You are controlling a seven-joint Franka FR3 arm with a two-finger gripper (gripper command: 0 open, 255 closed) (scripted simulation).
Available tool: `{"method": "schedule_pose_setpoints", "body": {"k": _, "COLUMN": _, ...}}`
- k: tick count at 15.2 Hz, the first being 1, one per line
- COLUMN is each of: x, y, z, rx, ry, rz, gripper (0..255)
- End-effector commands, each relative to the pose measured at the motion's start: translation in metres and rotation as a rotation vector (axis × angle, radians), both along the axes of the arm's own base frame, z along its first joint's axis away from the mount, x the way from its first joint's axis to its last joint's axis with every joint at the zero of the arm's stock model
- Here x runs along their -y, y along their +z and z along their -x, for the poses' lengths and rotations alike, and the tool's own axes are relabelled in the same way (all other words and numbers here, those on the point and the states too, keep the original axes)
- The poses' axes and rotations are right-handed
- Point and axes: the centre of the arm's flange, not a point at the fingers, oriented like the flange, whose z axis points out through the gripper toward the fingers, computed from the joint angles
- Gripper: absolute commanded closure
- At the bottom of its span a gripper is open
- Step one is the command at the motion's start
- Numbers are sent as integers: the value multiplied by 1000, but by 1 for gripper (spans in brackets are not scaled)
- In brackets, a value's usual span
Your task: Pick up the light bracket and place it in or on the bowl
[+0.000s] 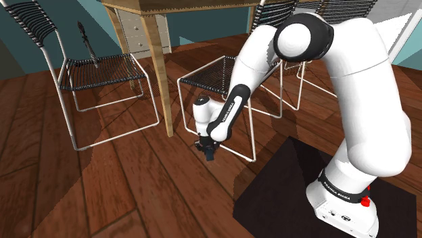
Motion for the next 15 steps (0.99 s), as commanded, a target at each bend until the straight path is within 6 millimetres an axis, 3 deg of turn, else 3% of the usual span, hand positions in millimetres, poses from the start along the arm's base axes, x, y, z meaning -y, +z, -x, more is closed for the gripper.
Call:
{"method": "schedule_pose_setpoints", "body": {"k": 1, "x": 0, "y": 11, "z": -1, "rx": 0, "ry": 0, "rz": 0, "gripper": 255}}
{"method": "schedule_pose_setpoints", "body": {"k": 15, "x": 0, "y": 84, "z": -1, "rx": 0, "ry": 0, "rz": 0, "gripper": 255}}
